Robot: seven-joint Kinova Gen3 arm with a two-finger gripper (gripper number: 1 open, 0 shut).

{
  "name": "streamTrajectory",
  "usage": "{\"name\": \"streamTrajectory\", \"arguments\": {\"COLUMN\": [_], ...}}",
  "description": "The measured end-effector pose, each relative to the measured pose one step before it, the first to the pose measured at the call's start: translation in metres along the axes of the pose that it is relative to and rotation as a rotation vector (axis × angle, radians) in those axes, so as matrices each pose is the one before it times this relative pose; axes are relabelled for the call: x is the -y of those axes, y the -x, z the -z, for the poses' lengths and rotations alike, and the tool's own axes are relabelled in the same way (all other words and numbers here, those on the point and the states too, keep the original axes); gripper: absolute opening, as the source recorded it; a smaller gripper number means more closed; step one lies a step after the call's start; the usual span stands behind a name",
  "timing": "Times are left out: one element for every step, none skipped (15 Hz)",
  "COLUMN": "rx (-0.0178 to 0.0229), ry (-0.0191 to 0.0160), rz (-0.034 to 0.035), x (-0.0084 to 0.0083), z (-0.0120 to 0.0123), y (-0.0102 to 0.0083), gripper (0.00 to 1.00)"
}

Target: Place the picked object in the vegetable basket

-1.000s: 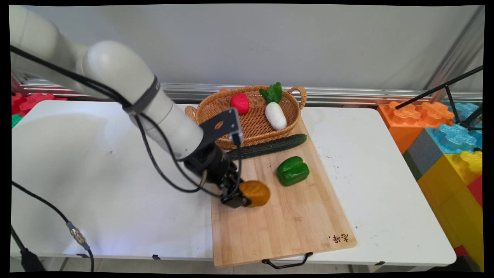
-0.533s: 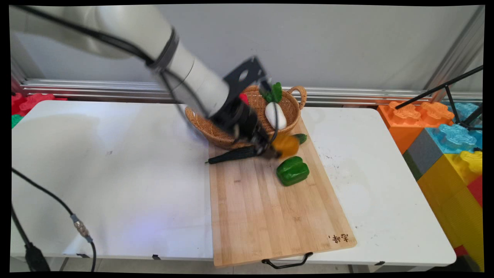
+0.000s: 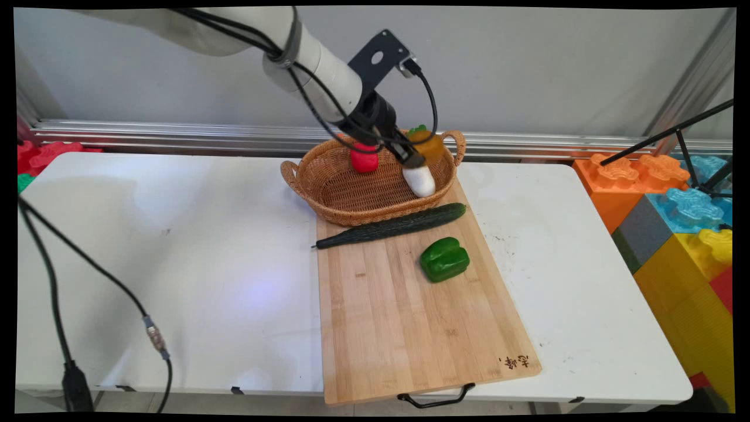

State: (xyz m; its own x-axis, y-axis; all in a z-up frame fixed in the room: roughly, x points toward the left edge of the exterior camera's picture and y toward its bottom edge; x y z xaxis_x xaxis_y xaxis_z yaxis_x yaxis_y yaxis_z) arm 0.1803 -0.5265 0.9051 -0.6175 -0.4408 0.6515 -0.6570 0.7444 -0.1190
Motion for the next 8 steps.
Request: {"name": "streamTrajectory", "arguments": {"rx": [0.00500, 0.00785, 0.01024, 0.01846, 0.01394, 0.01651, 0.01480, 0.01344], "ry": [-0.02078, -0.01892, -0.01576, -0.01599, -0.00566, -0.00442, -0.00048, 0.00223], "rz": [0.01422, 0.01243, 0.01174, 0.01339, 0.00704, 0.00866, 0.00468, 0.00460], "x": [0.01061, 0.01052, 0.00956, 0.01207, 0.00645, 0.00732, 0.00641, 0.00560], "z": [-0.00874, -0.00937, -0.00919, -0.01288, -0.00831, -0.00945, -0.00968, -0.00930], "y": [0.00065, 0.00238, 0.00385, 0.00755, 0.00595, 0.00774, 0.00683, 0.00655], "gripper": [0.00, 0.00, 0.00, 0.00, 0.00, 0.00, 0.00, 0.00]}}
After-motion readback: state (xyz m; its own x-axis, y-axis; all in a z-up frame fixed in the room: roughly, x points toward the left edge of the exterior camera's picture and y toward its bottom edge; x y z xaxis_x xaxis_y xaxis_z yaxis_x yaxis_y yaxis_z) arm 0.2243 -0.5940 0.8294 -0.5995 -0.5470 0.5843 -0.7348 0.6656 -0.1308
